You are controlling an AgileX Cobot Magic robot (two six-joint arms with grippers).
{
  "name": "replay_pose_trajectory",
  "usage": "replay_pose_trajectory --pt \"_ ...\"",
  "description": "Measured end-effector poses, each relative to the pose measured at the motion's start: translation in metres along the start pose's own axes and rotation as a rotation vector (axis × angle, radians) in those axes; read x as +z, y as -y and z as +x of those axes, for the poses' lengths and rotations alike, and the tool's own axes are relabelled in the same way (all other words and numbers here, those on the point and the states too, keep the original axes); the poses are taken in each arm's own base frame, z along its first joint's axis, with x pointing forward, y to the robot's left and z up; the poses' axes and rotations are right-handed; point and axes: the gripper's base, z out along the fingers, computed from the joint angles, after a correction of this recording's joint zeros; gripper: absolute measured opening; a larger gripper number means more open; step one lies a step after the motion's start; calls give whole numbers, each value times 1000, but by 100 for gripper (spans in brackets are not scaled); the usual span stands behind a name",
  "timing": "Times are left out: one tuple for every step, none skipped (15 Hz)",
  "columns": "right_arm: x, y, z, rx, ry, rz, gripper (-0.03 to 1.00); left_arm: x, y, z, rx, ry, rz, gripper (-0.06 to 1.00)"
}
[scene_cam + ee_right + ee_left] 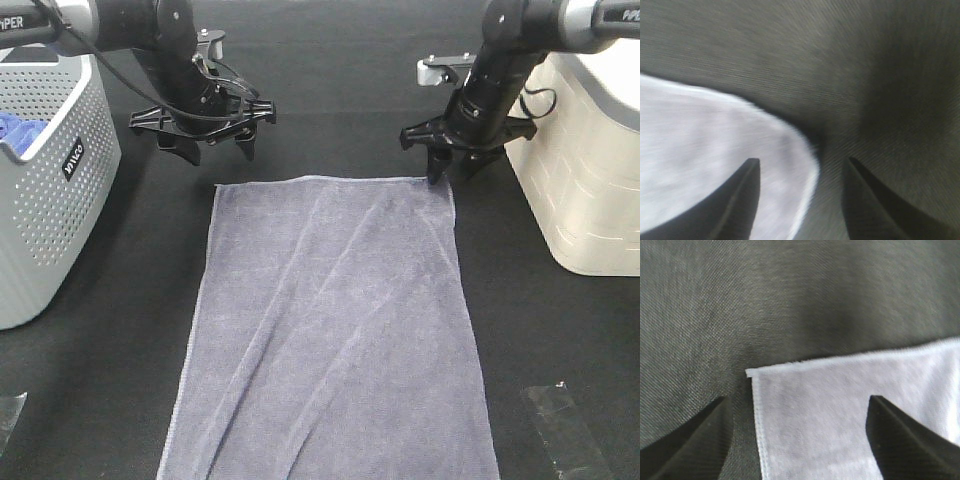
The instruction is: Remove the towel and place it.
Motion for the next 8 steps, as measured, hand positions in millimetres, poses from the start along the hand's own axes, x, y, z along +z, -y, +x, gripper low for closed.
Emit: replay_pose_trajectory --pt "3 0 0 1 2 0 47 0 0 0 8 0 1 68" --pt "5 0 0 1 4 0 47 0 0 0 10 -1 1 68" --pt "6 0 0 1 9 0 46 0 0 0 8 -2 2 68" --pt "10 0 0 1 4 0 43 0 0 0 8 -2 2 68" --pt "15 0 1 1 -3 0 40 0 0 0 8 -2 2 68" --pt "21 0 3 1 -16 0 38 0 0 0 8 -2 2 68" --pt "23 0 3 1 -18 0 37 0 0 0 9 -2 2 68" --pt "23 0 3 -3 -18 5 31 0 0 0 11 -2 2 68"
